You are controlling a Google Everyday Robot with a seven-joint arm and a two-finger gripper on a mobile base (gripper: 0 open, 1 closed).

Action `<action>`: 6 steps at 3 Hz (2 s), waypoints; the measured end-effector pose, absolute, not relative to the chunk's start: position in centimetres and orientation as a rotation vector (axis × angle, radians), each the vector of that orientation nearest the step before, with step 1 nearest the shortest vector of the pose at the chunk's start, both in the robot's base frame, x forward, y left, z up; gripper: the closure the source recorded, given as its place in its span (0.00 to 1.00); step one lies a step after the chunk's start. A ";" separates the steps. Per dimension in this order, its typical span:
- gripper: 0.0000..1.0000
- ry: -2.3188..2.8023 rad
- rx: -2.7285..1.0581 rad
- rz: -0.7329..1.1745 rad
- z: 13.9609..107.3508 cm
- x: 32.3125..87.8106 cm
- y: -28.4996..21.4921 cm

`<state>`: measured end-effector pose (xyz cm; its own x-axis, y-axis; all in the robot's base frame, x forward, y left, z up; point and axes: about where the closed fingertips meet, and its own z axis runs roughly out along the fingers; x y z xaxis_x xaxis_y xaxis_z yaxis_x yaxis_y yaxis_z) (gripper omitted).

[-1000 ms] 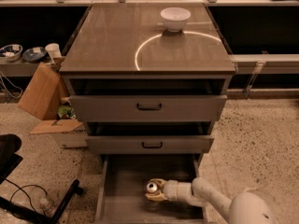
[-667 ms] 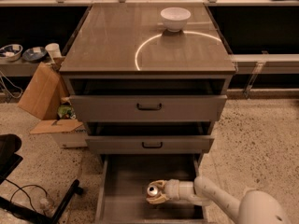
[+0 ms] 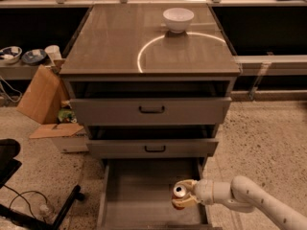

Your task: Pick coke can from bottom drawer and place on counter

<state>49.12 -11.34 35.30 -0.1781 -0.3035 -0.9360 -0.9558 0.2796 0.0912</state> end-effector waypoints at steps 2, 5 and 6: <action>1.00 1.723 -1.104 0.977 56.4 42.8 -15.1; 1.00 1.732 -1.027 0.784 76.2 51.8 -20.2; 1.00 1.725 -1.031 0.789 76.2 52.0 -19.9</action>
Offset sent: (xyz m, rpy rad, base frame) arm -0.0501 -0.0887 0.3833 -0.1213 -0.0441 -0.0552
